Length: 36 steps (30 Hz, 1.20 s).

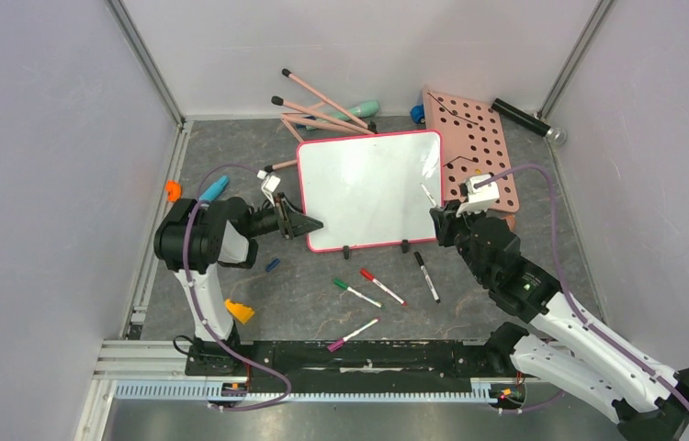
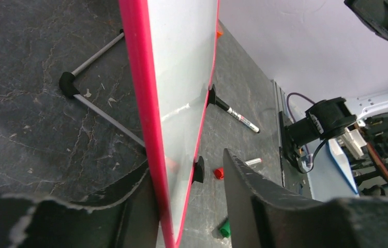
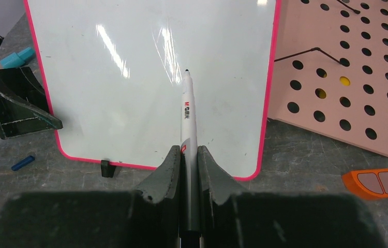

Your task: Write a sentence on the whiteboard

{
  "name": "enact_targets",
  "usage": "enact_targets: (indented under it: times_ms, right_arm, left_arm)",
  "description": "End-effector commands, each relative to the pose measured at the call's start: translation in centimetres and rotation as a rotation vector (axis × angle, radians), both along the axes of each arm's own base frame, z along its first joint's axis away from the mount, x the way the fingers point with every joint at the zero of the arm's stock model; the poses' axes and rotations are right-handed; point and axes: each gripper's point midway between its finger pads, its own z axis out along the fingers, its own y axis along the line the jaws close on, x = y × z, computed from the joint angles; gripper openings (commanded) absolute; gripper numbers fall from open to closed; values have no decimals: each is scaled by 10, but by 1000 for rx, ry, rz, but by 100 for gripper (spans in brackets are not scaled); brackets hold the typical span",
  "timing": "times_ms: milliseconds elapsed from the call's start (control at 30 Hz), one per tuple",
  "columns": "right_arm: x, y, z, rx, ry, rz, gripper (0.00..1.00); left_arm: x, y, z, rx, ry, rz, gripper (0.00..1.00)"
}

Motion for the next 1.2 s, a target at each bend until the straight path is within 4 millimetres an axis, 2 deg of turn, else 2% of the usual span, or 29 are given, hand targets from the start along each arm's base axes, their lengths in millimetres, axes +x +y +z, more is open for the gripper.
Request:
enact_targets:
  times_ms: [0, 100, 200, 267, 300, 533, 867, 1033, 1167]
  right_arm:
    - [1, 1, 8, 53, -26, -6, 0]
    - [0, 2, 11, 54, -31, 3, 0]
    - [-2, -2, 11, 52, -30, -7, 0]
    - [-3, -3, 11, 57, -32, -8, 0]
    - [-4, -4, 11, 61, -33, -9, 0]
    - [-8, -3, 9, 61, -18, 10, 0]
    - [-16, -2, 5, 78, 0, 34, 0]
    - [-15, -19, 1, 54, -4, -45, 0]
    - [-15, -24, -10, -9, -9, -44, 0]
  left_arm:
    - [-1, 2, 2, 27, -163, -30, 46]
    - [-1, 3, -4, 42, -191, -41, 41]
    - [2, 3, -8, 49, -208, -39, 28]
    - [2, 4, -12, 62, -236, -42, 9]
    - [4, 4, -12, 64, -245, -37, 3]
    - [15, 4, -17, 65, -242, -26, 2]
    - [15, 2, -22, 70, -258, -56, 2]
    - [16, 2, -23, 79, -279, -44, 2]
    - [25, 1, -23, 81, -305, -47, 2]
